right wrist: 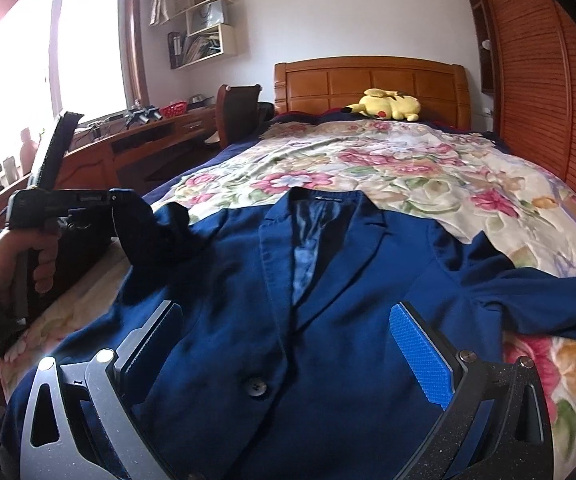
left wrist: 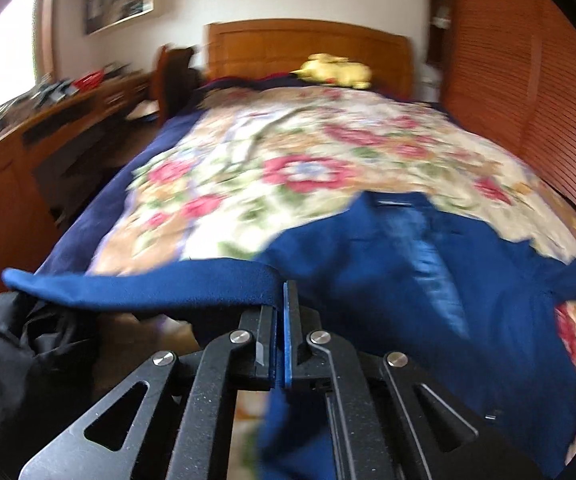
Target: Fold large clothes
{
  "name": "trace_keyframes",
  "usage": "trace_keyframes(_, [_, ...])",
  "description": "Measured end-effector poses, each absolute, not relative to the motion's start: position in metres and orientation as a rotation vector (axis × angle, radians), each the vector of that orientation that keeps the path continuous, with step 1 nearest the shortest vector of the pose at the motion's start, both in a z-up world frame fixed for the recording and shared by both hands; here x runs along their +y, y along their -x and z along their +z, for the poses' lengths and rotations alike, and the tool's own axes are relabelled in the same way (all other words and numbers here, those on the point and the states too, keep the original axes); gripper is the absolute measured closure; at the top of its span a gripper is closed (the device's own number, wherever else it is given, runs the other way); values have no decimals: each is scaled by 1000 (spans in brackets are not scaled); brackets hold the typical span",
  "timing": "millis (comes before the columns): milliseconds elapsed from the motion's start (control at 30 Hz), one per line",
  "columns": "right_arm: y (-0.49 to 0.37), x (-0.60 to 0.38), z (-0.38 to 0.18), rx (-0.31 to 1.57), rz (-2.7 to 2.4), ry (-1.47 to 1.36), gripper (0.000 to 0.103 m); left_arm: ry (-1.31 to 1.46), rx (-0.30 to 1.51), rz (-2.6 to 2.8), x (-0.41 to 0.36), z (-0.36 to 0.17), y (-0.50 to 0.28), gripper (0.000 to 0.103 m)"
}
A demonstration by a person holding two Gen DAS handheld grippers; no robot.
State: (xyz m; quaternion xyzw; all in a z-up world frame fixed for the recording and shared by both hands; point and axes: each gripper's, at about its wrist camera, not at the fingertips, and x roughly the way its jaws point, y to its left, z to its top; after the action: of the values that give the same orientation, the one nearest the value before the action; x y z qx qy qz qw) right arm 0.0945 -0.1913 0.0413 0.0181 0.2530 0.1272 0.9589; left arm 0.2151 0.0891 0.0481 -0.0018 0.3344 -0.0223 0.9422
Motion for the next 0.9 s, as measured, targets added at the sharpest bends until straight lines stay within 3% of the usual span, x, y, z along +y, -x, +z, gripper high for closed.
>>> trace_keyframes(233, [-97,-194,40,530,239,-53,0,-135,711,-176,10,43,-187,101])
trace_keyframes(433, [-97,-187,41,534,251,-34,0,-210,781,-193,8,13,-166,98])
trace_keyframes(600, [-99,-188,41,540,258,-22,0,-195,779,-215,25,11,-147,78])
trace_keyframes(667, [-98,-186,40,541,259,-16,0,-191,757,-225,32,16,-139,59])
trace_keyframes(700, [-99,-189,42,542,261,-15,0,-186,744,-230,36,20,-134,57])
trace_keyframes(767, [-100,-189,42,543,262,-11,0,-176,725,-225,42,25,-128,37])
trace_keyframes(833, [-99,-189,43,544,265,-6,0,-147,693,-219,53,33,-122,25])
trace_keyframes(900, [-98,-189,43,544,269,-1,0,-119,678,-215,64,39,-120,24])
